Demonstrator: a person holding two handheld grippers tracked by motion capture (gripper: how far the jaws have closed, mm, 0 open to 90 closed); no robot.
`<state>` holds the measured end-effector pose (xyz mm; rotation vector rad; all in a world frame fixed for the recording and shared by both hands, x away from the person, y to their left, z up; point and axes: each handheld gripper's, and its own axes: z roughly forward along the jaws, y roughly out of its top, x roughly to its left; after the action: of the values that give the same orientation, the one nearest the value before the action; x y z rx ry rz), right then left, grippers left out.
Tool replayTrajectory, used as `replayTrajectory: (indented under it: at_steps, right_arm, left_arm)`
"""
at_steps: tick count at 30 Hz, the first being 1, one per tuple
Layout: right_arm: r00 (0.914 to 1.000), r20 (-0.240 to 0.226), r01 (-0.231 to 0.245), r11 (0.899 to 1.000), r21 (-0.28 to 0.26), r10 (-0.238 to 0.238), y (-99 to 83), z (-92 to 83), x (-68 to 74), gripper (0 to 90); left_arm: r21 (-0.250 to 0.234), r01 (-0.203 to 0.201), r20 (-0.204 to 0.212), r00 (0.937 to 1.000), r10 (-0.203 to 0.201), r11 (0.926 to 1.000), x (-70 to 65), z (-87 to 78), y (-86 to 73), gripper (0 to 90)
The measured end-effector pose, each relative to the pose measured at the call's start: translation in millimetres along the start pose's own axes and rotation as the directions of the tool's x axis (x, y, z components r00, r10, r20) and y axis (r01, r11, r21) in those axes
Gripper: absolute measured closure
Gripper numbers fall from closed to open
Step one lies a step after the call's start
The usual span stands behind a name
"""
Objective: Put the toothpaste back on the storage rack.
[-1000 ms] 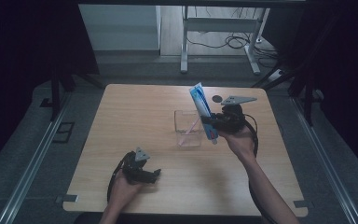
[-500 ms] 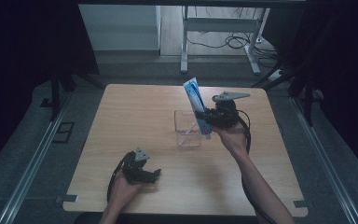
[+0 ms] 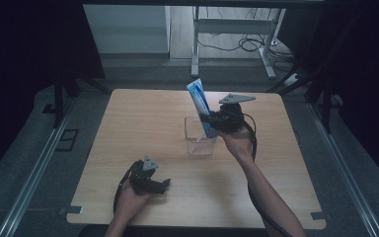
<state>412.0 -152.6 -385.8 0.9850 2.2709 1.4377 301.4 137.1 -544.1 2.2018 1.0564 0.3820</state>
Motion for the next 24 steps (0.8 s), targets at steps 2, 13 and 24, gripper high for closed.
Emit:
replayTrajectory:
  at_steps: [2, 13, 24]
  right_arm:
    - [1.0, 0.002, 0.005, 1.0, 0.001, -0.005, -0.7, 3.5, -0.3, 72.2]
    - [0.9997, 0.023, 0.003, 1.0, 0.0, -0.003, -7.7, 18.2, -3.0, 72.1]
    - [0.9994, 0.034, 0.003, 1.0, -0.019, -0.002, -9.0, 27.5, -4.1, 72.2]
  left_arm:
    - [0.0, 0.0, 0.0, 1.0, 0.0, 1.0, 0.0, 0.0, 0.0, 5.8]
    - [0.002, -0.003, 0.0, 1.0, 0.003, 1.0, 0.2, -0.1, 0.0, 5.8]
    - [0.002, 0.001, 0.0, 1.0, -0.001, 1.0, -0.1, -0.1, -0.1, 5.8]
